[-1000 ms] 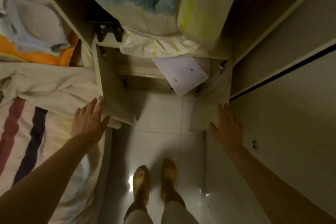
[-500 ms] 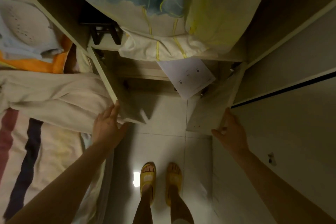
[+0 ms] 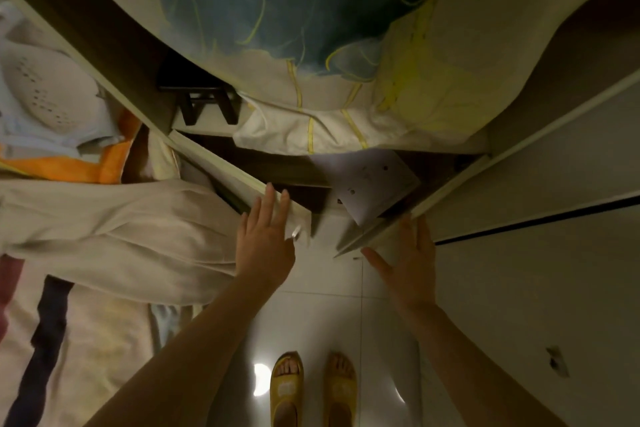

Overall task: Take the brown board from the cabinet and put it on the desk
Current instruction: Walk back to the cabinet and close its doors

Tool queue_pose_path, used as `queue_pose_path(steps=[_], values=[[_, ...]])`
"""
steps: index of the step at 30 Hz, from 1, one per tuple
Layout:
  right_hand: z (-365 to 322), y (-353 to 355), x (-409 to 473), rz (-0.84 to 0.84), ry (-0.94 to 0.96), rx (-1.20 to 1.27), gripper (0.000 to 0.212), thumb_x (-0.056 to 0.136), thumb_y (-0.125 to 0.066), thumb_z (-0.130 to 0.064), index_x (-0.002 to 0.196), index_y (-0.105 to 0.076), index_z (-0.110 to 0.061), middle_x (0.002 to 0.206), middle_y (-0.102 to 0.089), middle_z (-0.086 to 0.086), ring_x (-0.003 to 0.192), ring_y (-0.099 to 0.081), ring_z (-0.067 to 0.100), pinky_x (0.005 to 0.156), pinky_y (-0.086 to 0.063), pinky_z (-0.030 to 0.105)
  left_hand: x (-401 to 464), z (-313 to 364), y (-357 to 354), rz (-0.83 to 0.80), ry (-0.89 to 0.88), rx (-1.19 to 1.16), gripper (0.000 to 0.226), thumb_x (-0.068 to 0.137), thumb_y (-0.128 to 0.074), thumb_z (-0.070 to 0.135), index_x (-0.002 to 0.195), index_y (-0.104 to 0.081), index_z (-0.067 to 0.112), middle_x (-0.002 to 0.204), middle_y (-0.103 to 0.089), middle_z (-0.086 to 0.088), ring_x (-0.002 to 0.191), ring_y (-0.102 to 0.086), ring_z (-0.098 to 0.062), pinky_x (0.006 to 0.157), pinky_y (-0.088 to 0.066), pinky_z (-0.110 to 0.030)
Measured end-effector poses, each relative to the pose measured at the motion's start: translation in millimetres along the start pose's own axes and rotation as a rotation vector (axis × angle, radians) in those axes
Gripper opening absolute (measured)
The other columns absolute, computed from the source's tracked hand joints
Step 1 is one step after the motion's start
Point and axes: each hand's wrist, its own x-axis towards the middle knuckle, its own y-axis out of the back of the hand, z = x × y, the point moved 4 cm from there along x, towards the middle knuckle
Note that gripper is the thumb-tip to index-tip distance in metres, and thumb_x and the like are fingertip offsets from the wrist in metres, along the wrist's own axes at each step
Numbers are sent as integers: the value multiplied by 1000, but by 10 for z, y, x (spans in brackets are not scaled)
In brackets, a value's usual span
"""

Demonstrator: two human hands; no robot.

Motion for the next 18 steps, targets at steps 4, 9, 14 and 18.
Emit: queue_pose_path(steps=[4,9,14,18], values=[[-203,-71,228,-2,-19,-8,83,79,-58,-51,144,-14,-24,155,-3,17,139,-9,38,113,-24,51,178,40,-4,14,-51,33,79,89,-53,24,147,1,27,158,10,-3,145,8,-25,116,-1,-43],[-407,-20,484,31,36,-147,76,84,-53,-50,144,-12,-28,156,4,11,140,-6,35,110,-30,51,370,9,-5,13,-147,89,84,87,-56,22,146,3,30,158,11,-3,144,10,-26,117,-3,-46],[-438,-40,701,-8,68,-206,77,86,-50,-50,144,-2,-33,157,6,3,142,4,30,112,-22,56,552,42,-9,19,-170,100,82,89,-51,23,145,8,36,157,17,-2,144,13,-26,116,-2,-47],[-430,-49,780,-28,74,-233,73,88,-46,-48,142,1,-38,157,9,1,143,7,26,107,-19,67,746,90,8,28,-171,156,81,90,-48,27,142,13,39,156,22,-1,144,12,-25,116,-1,-47]])
